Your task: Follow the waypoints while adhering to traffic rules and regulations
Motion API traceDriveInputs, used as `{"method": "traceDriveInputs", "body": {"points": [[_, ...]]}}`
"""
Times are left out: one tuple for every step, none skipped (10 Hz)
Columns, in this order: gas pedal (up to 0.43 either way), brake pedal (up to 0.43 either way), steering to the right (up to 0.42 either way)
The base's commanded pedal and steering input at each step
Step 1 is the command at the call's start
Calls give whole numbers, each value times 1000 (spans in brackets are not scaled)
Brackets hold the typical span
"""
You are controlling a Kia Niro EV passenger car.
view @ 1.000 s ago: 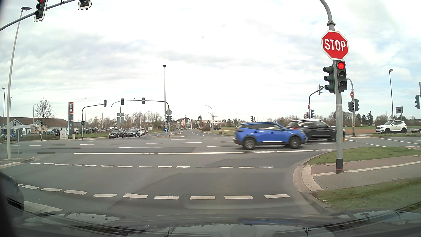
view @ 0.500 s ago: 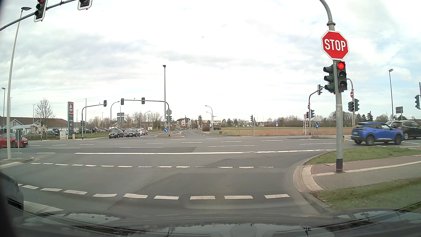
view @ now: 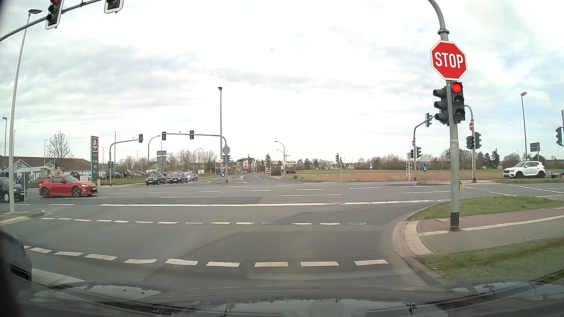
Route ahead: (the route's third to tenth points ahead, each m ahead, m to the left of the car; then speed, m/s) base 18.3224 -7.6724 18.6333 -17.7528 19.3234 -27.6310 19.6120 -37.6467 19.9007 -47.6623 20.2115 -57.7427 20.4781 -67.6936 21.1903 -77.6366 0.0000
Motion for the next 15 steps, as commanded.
{"method": "traceDriveInputs", "body": {"points": [[0,287,-1],[0,287,-1],[0,287,-1],[0,287,-1],[0,287,-1],[0,287,-1],[0,293,-1],[0,287,-1],[0,287,-1],[0,287,-1],[0,287,-1],[0,287,-1],[0,287,-1],[0,287,-1],[0,287,-1]]}}
